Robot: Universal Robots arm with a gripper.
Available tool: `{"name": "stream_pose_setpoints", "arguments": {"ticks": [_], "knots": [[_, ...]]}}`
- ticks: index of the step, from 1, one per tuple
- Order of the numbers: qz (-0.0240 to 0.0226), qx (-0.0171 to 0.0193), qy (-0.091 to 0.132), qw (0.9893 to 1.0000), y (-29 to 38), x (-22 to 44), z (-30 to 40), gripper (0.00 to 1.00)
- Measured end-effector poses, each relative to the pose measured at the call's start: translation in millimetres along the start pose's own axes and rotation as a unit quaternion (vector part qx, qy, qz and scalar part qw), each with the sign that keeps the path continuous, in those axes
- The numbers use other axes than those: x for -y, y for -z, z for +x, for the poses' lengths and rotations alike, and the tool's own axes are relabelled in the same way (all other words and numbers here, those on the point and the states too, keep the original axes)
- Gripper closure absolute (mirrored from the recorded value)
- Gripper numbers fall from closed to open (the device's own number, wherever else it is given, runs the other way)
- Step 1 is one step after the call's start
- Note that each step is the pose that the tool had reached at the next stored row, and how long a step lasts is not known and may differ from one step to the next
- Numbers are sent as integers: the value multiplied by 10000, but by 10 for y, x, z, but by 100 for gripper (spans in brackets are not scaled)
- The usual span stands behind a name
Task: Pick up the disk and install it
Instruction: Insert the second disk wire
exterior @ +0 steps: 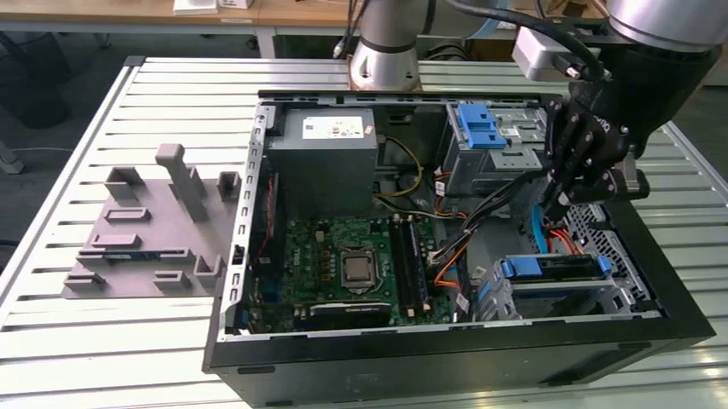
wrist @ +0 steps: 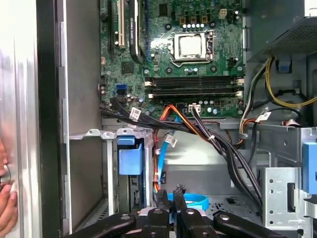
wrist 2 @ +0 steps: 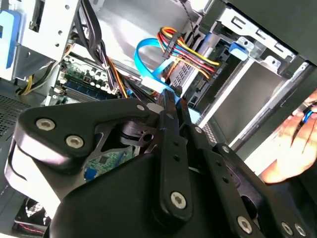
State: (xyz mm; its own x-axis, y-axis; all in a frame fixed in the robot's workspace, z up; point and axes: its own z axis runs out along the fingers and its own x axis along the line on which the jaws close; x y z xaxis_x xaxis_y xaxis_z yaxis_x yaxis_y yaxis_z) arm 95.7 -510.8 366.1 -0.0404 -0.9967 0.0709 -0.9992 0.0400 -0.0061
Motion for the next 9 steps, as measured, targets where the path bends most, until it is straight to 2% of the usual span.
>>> {"name": "stream_pose_setpoints", "arguments": {"ticks": [3,9], "knots": [[9,0,1,10000,-13,1,13,84],[87,9,38,10000,-55,0,88,84]]}}
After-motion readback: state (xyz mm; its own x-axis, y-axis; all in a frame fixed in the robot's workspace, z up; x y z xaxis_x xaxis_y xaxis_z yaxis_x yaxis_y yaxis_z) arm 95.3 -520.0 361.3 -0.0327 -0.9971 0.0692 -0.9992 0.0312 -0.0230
